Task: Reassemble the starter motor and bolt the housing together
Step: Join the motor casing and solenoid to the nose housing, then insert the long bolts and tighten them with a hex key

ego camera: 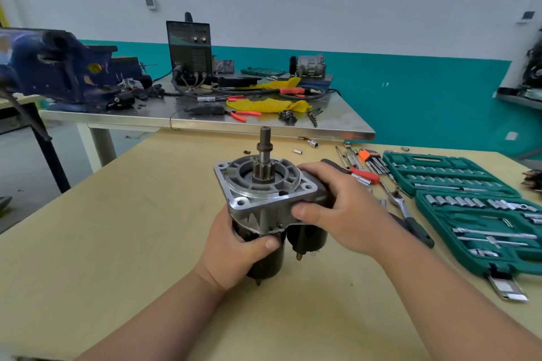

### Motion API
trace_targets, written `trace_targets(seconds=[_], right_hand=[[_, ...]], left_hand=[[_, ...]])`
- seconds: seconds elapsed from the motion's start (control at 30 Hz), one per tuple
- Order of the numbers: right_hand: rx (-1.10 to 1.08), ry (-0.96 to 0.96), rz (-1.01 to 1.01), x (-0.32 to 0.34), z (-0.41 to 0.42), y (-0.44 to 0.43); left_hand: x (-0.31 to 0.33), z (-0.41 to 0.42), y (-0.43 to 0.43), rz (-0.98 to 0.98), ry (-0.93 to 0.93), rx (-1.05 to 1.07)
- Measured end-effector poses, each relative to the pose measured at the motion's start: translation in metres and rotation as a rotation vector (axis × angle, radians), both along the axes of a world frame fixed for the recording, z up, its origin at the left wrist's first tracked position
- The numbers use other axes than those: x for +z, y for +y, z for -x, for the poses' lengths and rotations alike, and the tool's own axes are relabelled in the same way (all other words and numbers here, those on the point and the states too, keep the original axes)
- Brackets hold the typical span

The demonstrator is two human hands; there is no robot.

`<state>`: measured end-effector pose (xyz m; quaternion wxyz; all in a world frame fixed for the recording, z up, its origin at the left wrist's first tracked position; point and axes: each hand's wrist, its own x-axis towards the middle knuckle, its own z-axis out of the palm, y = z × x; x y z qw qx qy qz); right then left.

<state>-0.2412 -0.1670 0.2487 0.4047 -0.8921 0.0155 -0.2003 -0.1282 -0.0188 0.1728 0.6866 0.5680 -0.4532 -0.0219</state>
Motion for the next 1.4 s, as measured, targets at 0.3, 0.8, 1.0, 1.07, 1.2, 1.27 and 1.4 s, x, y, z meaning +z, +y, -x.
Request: trace_targets(seconds=[0.3, 0.8, 1.0, 1.07, 1.2, 1.27, 1.4], right_hand=[[-0.047, -0.151, -0.128, -0.019, 0.001, 0.005], [-0.623, -0.021, -0.136, -0.048, -0.019, -0.118], [-0.458, 0.289, 0.36, -0.054, -0.057, -0.096], [-0.423, 0.332, 0.428, -0.048, -0.073, -0.085], [-0.306, 0.36, 0.463, -0.043, -0.112, -0.053], [-0.253, 0.391, 0.478, -0.046, -0.131, -0.031], [-0.182, 0.452, 0.63, -0.052, -0.154, 0.002]], left_hand=[[-0.002, -0.001, 0.0, 0.015, -0.016, 0.001], [-0.011, -0.039, 0.035, 0.045, 0.04, 0.247], [-0.023, -0.07, 0.058, 0.139, 0.154, 0.36], [-0.025, -0.072, 0.056, 0.159, 0.2, 0.351], [-0.023, -0.07, 0.055, 0.125, 0.207, 0.372], [-0.022, -0.068, 0.056, 0.094, 0.179, 0.353], [-0.018, -0.064, 0.057, 0.049, 0.132, 0.313]])
